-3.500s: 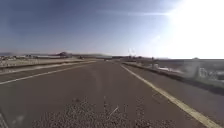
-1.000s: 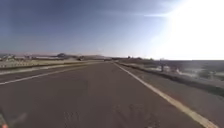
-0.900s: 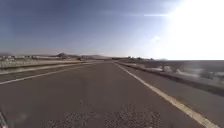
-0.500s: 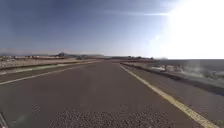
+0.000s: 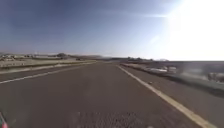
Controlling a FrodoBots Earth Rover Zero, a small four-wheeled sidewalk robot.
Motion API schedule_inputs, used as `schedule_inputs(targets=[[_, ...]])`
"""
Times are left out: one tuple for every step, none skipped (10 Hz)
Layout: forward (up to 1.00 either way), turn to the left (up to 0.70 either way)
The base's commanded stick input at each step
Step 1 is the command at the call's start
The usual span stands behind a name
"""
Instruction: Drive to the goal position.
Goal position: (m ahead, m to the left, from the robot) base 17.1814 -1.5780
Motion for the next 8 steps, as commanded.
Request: schedule_inputs(targets=[[0.7, 0.0], [0.7, 0.0], [0.7, 0.0], [0.7, 0.0], [0.7, 0.0], [0.7, 0.0], [0.7, 0.0], [0.7, 0.0]])
